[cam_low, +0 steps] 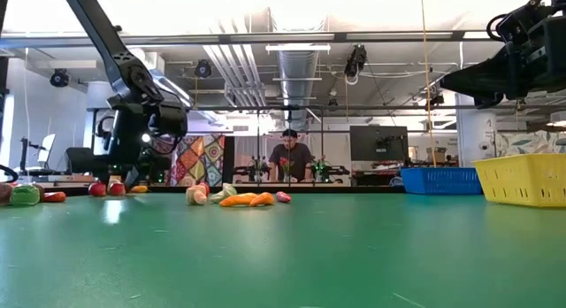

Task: Sort produce into baskets
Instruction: Put the white garlic into the green bin

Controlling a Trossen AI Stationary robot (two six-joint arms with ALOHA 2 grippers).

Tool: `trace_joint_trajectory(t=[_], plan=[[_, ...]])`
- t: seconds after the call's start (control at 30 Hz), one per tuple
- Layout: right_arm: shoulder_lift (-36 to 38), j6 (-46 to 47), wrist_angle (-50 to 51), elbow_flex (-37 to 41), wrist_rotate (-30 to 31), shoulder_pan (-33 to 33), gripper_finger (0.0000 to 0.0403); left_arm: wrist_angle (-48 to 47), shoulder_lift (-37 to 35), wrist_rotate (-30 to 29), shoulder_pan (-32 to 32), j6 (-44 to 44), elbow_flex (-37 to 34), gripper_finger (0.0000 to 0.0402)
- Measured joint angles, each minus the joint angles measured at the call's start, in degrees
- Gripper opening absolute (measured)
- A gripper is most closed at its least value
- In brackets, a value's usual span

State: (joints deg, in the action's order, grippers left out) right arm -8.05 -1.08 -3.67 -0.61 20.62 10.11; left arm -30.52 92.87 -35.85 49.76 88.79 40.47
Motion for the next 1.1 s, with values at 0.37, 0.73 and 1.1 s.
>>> trace_joint_trajectory(t=[0.37, 0.73, 1.1], plan=[[0.00, 0.00, 0.00, -0.01, 0.00, 0.00, 0.0068, -2.49, -0.78, -3.78, 0.02, 13.47, -0.50, 0.0189], [0.00, 0.00, 0.00, -0.02, 0.00, 0.00, 0.0068, -1.53, 0.23, -4.18, 0.99, 23.50, -0.42, 0.0189], [0.00, 0.00, 0.00, -0.01, 0.00, 0.00, 0.0068, -2.96, -1.26, 0.56, 0.06, 16.02, -0.44, 0.0189]])
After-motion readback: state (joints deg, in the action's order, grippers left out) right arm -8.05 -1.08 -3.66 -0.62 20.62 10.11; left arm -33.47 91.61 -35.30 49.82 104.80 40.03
